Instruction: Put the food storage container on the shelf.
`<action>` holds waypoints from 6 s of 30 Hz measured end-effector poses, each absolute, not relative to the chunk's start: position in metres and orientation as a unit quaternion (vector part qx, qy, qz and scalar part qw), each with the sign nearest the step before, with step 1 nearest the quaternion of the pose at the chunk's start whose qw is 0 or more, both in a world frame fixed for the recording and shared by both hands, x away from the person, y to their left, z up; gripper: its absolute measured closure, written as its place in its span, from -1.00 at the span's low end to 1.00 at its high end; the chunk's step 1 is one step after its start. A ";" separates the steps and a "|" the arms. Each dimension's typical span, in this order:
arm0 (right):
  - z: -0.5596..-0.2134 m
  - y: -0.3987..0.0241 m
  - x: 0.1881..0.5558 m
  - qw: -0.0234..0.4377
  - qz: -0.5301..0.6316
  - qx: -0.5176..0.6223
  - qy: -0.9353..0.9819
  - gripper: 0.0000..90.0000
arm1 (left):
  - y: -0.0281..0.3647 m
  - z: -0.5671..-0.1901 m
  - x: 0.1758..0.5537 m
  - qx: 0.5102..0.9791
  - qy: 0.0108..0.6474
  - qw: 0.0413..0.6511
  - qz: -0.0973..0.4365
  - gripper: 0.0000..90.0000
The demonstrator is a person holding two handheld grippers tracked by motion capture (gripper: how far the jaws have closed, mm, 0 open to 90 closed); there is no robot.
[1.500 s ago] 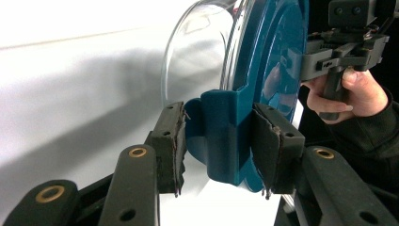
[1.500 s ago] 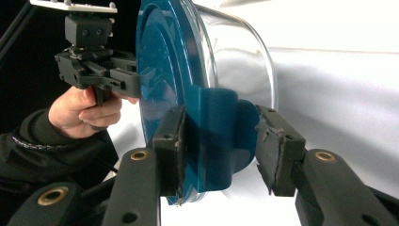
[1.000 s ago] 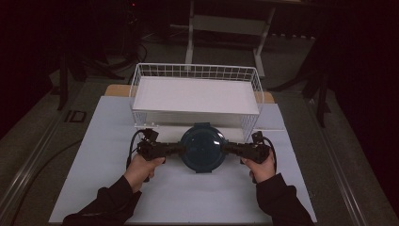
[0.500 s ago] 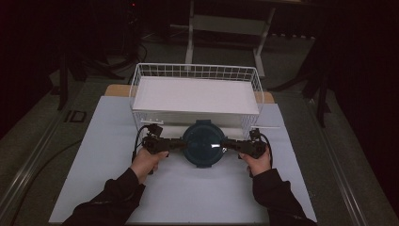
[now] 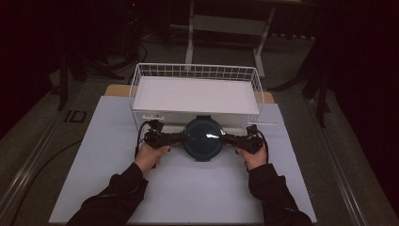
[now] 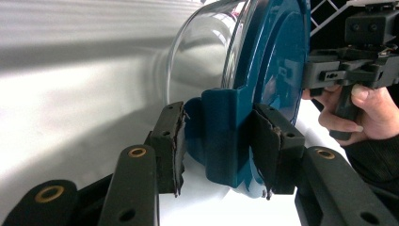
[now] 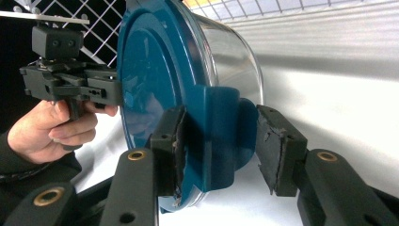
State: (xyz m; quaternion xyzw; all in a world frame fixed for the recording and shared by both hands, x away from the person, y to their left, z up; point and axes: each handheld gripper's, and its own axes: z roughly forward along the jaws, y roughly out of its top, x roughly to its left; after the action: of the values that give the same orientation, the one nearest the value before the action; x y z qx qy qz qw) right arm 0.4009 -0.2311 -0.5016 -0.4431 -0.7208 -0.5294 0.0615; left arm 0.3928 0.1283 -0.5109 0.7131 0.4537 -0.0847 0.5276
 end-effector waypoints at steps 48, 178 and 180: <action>-0.471 -0.186 0.343 -0.049 -0.516 -0.391 -0.761 0.04 | 0.137 -0.493 0.345 0.751 0.375 0.542 0.016 -1.00; -0.495 -0.282 0.247 -0.109 -0.515 -0.371 -0.765 -0.62 | 0.191 -0.493 0.230 0.769 0.304 0.559 0.062 -1.00; -0.498 -0.284 0.247 -0.109 -0.515 -0.370 -0.766 -0.62 | 0.191 -0.494 0.230 0.768 0.305 0.560 0.061 -1.00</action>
State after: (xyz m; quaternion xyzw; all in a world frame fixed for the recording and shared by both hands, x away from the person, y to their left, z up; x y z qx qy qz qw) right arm 0.2472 -0.2840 -0.4976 -0.3701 -0.7658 -0.5145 -0.1087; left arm 0.2299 0.1910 -0.4940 0.7680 0.3052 0.0609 0.5597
